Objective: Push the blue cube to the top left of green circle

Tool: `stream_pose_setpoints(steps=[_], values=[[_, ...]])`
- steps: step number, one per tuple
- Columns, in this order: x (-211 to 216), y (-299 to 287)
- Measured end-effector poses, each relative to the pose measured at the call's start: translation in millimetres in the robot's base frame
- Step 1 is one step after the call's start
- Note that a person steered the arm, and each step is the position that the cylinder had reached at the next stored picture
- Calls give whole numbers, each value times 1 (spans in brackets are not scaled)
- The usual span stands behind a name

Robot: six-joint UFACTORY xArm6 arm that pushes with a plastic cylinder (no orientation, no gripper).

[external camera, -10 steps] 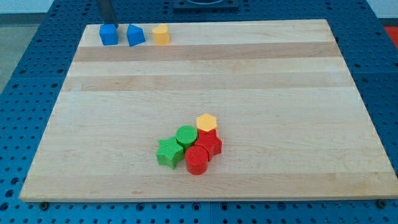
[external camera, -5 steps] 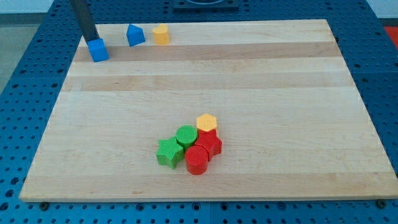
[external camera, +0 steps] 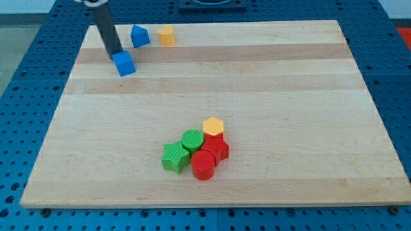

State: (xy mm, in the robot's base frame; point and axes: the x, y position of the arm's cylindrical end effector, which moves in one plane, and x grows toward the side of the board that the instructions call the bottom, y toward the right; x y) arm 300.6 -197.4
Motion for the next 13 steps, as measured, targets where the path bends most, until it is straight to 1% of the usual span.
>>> stream_pose_setpoints(steps=[1, 2, 7, 8, 10, 13], values=[[19, 23], [48, 36], [201, 41], [207, 49], [183, 49], [182, 69]])
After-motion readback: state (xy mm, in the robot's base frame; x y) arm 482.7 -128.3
